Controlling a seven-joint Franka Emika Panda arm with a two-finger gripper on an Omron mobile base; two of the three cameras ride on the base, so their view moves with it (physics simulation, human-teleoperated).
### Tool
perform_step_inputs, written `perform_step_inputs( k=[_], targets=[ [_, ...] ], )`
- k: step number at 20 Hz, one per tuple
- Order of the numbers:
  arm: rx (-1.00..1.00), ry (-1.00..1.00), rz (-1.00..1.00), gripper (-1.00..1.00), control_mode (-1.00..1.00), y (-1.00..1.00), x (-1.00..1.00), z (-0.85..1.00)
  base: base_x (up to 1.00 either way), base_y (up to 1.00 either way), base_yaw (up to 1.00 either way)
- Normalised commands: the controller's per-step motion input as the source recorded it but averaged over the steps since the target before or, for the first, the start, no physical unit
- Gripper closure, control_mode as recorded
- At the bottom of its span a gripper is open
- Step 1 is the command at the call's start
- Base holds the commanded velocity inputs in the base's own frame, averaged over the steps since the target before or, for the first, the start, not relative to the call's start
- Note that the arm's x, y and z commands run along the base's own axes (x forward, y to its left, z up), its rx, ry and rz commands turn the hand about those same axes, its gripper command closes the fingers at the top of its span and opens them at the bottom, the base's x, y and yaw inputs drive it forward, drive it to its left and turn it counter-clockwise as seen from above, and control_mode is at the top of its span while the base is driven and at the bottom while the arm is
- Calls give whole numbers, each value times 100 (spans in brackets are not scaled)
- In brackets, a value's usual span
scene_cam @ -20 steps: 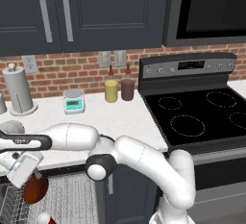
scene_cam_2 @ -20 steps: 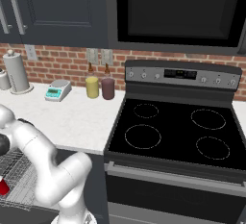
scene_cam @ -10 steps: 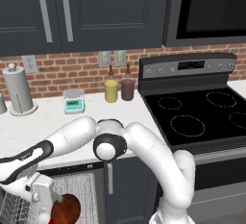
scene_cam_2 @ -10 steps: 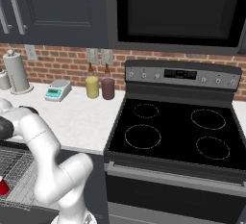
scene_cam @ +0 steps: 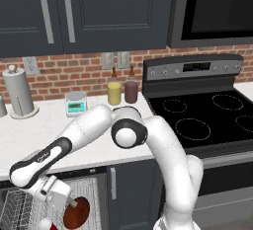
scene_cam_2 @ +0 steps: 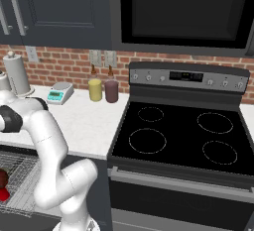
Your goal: Pick up the cup and bowl from the counter, place them in the dishwasher, and close the dishwasher door.
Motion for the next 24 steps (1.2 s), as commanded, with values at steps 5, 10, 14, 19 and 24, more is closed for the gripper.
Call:
perform_step_inputs(
  k=[5,10,14,19,24],
  targets=[
    [1,-47,3,100,-100,4,-5,-33,0,0,0],
    [13,-57,10,100,-100,10,0,-61,0,0,0],
    [14,-52,20,100,-100,52,0,-80,0,0,0],
    [16,-41,21,100,-100,63,-1,-82,0,0,0],
    [19,-31,16,100,-100,51,0,-64,0,0,0]
  ],
)
